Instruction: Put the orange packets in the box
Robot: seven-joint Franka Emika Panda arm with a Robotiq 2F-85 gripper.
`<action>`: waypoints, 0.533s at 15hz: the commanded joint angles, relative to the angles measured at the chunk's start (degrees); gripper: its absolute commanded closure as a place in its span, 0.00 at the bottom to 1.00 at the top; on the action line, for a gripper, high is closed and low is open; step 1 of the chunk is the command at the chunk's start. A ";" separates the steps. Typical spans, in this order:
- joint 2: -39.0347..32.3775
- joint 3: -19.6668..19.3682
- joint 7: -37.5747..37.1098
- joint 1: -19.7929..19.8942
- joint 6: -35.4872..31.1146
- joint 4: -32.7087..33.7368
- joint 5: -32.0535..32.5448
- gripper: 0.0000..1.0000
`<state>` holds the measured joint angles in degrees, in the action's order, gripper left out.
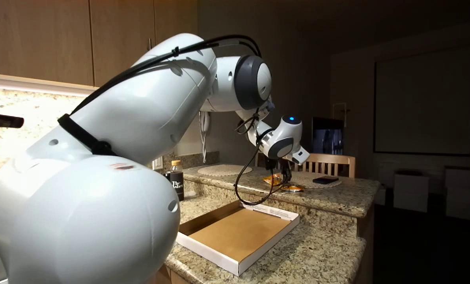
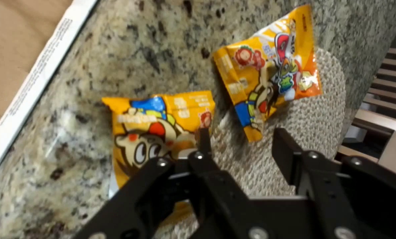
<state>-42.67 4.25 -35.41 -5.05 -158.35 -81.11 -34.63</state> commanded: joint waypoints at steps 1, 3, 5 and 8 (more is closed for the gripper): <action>7.38 0.42 -1.62 1.84 -0.39 -8.34 -1.96 0.18; 9.26 0.32 -2.04 2.50 1.13 -10.70 -2.33 0.05; 10.83 0.82 -2.27 3.34 4.47 -13.31 -3.20 0.00; 12.16 2.44 -0.67 4.83 9.18 -16.55 -7.15 0.00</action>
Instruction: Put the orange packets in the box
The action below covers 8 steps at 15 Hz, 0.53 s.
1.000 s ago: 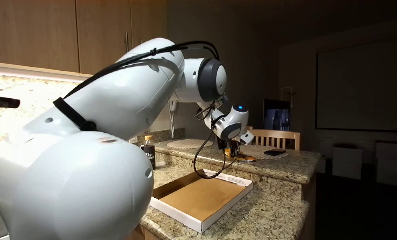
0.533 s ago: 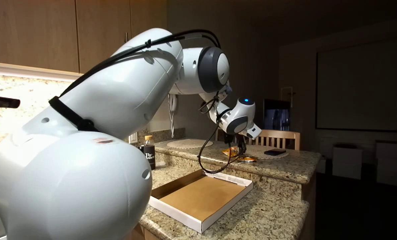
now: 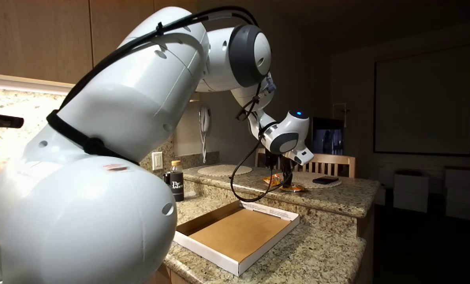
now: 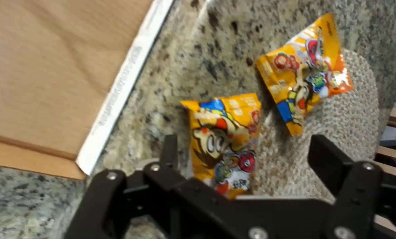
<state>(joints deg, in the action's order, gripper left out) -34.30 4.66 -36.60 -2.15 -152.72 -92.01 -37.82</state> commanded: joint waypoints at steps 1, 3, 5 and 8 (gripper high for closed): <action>3.89 2.20 0.93 1.97 3.99 -6.15 -5.30 0.00; 3.84 1.66 0.74 1.19 3.57 -6.56 -6.59 0.00; 3.48 0.75 -0.16 0.59 3.62 -6.24 -6.61 0.00; 3.07 -0.25 -1.06 -0.09 3.95 -5.54 -5.36 0.25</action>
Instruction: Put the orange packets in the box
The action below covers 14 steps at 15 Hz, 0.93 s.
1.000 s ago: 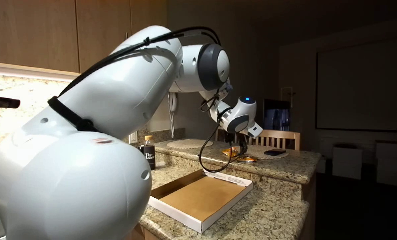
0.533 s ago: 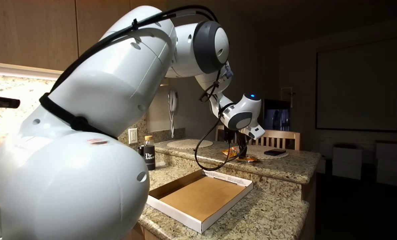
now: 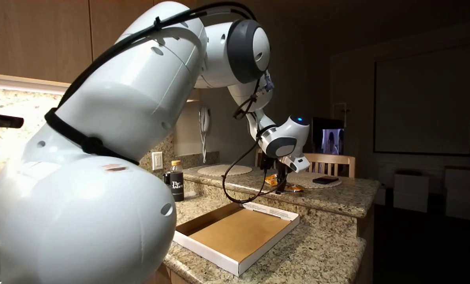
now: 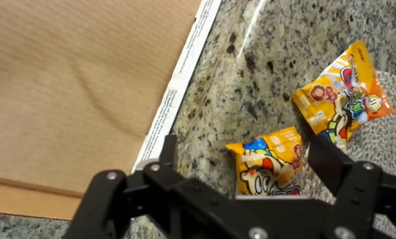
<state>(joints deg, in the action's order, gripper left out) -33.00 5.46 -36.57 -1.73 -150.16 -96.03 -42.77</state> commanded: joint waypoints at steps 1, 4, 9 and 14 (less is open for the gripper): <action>1.56 -1.39 -1.47 -0.75 1.63 -1.24 -0.01 0.26; 0.74 -2.28 -2.31 -1.58 2.98 -0.32 1.29 0.47; 0.19 -3.50 -3.01 -2.77 4.02 0.65 2.41 0.80; 0.28 -4.88 -4.37 -3.44 3.36 1.20 4.14 0.97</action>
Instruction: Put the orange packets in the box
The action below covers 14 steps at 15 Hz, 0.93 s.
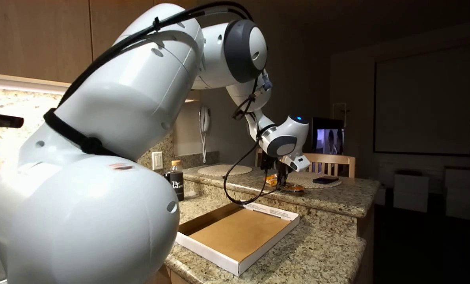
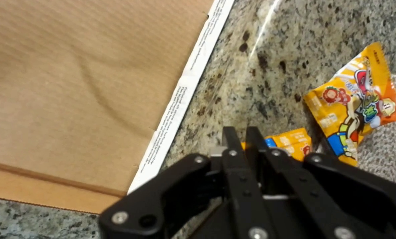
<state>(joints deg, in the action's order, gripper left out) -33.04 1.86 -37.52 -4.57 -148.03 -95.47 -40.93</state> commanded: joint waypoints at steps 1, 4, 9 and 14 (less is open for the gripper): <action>0.33 -1.48 -3.86 -0.64 1.27 0.75 2.91 0.98; 0.36 -1.46 -5.01 -0.34 1.50 0.98 4.16 0.71; 0.03 -0.48 -4.44 0.21 -0.14 1.33 3.24 0.40; -0.80 -0.02 -3.83 -0.29 -4.14 2.62 3.07 0.08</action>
<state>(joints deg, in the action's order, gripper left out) -33.20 1.25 -40.11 -4.75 -149.51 -93.83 -37.85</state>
